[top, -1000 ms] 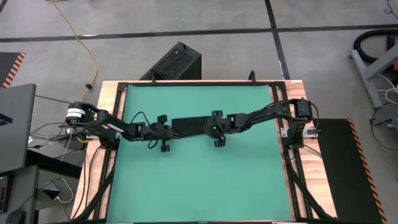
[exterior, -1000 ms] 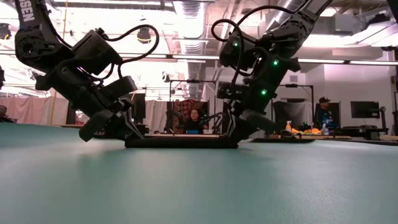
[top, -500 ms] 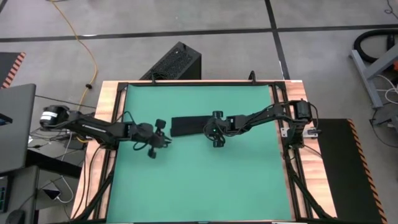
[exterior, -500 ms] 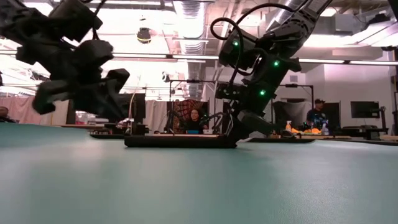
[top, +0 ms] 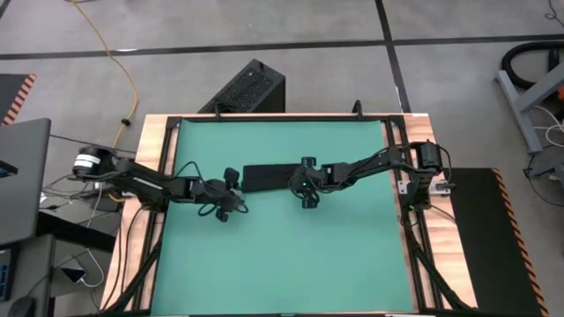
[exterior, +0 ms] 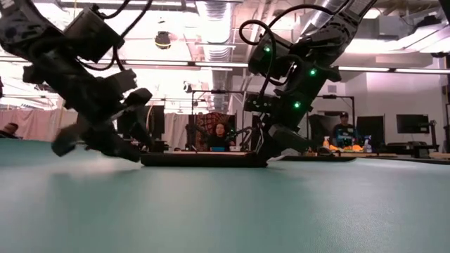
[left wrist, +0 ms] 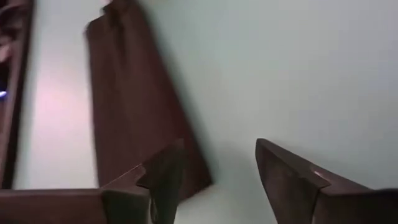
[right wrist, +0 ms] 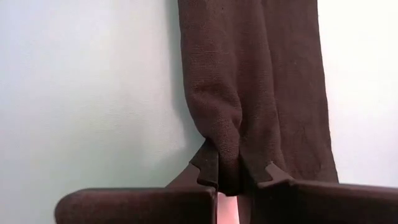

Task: Roll napkin
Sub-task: Roll the black table napkin

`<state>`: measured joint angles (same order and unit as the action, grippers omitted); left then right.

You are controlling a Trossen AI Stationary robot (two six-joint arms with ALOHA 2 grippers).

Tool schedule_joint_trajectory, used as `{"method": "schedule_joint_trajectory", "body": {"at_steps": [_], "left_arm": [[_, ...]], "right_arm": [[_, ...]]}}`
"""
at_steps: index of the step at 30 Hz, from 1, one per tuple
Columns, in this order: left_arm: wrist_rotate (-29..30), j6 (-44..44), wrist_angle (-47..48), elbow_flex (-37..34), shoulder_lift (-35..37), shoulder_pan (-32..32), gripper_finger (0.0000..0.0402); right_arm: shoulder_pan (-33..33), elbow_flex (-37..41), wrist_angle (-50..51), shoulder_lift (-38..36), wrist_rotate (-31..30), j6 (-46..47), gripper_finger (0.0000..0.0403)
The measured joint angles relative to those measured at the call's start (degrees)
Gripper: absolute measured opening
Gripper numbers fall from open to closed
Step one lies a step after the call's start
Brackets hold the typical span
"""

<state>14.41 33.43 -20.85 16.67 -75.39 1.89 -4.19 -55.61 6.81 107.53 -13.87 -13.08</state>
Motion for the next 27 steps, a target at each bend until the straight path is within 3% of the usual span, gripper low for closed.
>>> {"method": "schedule_joint_trajectory", "body": {"at_steps": [11,19,23,27], "left_arm": [[6.20,-1.39,-8.41,0.15,-10.03,-1.51,0.0199],[9.18,-6.07,-8.81,0.15,-10.93,-3.36,0.0197],[9.19,-8.61,-6.43,0.15,-10.92,-4.87,0.0173],[9.23,-9.20,-6.62,0.15,-10.91,-5.55,0.0124]], "right_arm": [[0.02,0.00,0.04,0.00,0.03,0.02,0.0033],[0.02,0.00,0.02,0.00,0.04,-0.24,0.0033],[0.02,0.00,0.02,0.00,0.04,-0.26,0.0033],[0.04,0.00,0.00,0.00,0.04,-0.26,0.0033]]}}
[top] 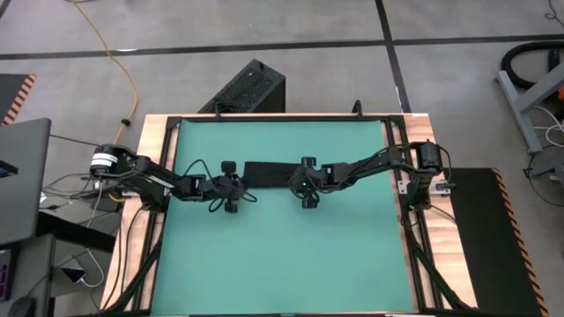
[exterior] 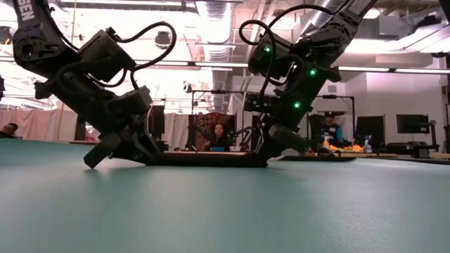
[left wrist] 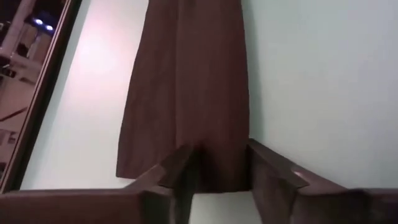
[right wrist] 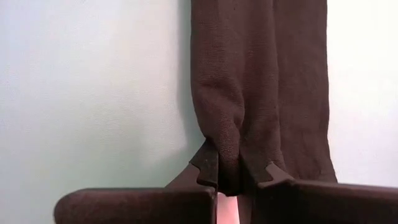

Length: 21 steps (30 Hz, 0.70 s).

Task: Roll napkin
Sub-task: Roll the black table napkin

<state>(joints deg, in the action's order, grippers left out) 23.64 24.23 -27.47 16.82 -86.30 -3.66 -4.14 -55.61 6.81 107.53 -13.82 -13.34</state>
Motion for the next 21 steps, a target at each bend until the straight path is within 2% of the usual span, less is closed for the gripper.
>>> {"method": "schedule_joint_trajectory", "body": {"at_steps": [8,15,21], "left_arm": [[-0.08,0.04,-0.30,0.00,-0.02,0.00,0.0012],[-0.81,-5.45,1.26,-0.08,1.61,1.10,0.0003],[-1.97,-12.33,13.63,2.61,9.34,4.21,0.0002]], "right_arm": [[1.28,-0.33,0.15,0.03,-0.44,0.43,0.0033],[3.96,-4.65,5.33,0.11,-0.94,2.90,0.0033],[6.20,-8.33,11.89,0.26,0.03,5.73,0.0033]]}}
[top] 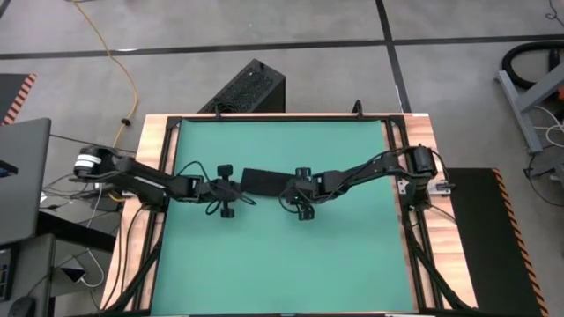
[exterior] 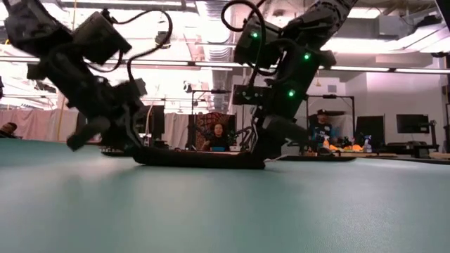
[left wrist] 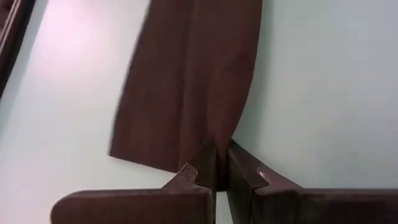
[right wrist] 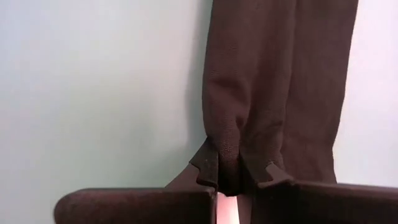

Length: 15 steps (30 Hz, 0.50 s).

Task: Roll napkin
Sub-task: Roll the black table napkin

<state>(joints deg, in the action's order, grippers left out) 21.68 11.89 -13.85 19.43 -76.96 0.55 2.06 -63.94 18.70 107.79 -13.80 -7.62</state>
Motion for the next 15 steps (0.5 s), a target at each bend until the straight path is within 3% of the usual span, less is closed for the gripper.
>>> {"method": "schedule_joint_trajectory", "body": {"at_steps": [7,15], "left_arm": [[-8.88,-11.06,9.78,3.87,8.21,1.71,0.0001],[-12.41,-12.69,12.04,5.58,9.15,1.56,0.0000]], "right_arm": [[1.67,-2.90,2.96,0.00,6.97,3.87,0.0032],[2.15,-5.66,6.27,-1.29,9.94,7.32,0.0032]]}}
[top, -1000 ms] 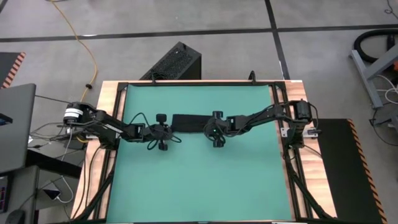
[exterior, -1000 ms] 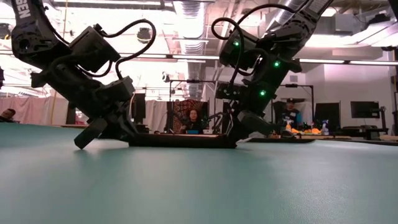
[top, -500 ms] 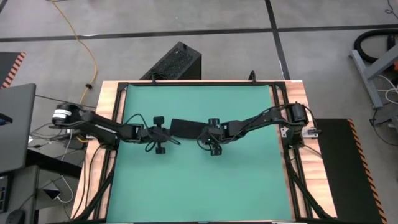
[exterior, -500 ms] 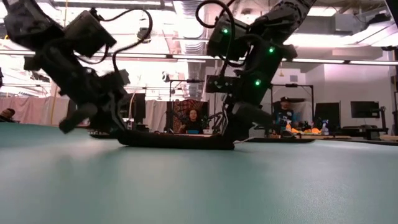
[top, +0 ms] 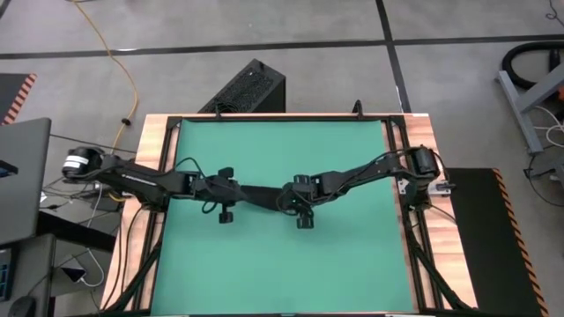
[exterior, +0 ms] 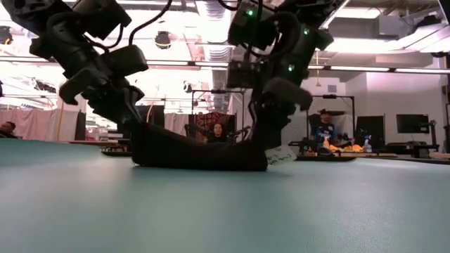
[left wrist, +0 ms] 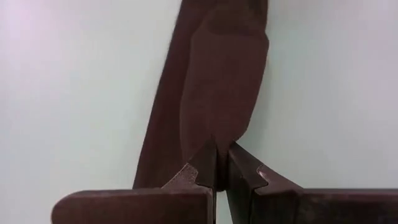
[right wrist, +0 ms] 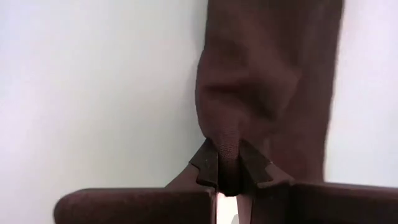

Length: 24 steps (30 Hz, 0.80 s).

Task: Roll napkin
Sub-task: Roll the black table napkin

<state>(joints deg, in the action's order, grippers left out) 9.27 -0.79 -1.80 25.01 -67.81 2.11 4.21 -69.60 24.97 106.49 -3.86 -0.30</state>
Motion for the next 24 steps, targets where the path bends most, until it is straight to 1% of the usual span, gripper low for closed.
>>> {"method": "schedule_joint_trajectory", "body": {"at_steps": [2,8,10,17,21,24], "left_arm": [[-1.20,-0.34,0.93,0.00,-1.13,-0.01,0.0000],[-3.65,-0.96,1.33,-0.01,-4.69,-0.26,0.0000],[-4.60,-1.44,1.16,0.00,-5.47,-0.47,0.0000],[-8.15,-2.05,1.12,0.00,-5.79,-0.57,0.0000],[-11.83,-2.56,1.04,0.00,-5.79,-1.69,0.0000],[-13.54,-3.09,0.58,0.00,-5.79,-3.01,0.0000]], "right_arm": [[-0.04,-0.09,0.81,-0.93,1.22,0.99,0.0032],[-1.43,-0.20,2.24,-4.01,7.39,3.94,0.0032],[-2.21,-0.22,2.40,-4.15,8.17,4.97,0.0032],[-3.86,-0.24,3.42,-3.03,12.23,6.29,0.0032],[-5.28,-0.26,3.50,-3.08,14.63,8.45,0.0032],[-6.32,-0.26,4.48,-3.05,14.95,9.94,0.0032]]}}
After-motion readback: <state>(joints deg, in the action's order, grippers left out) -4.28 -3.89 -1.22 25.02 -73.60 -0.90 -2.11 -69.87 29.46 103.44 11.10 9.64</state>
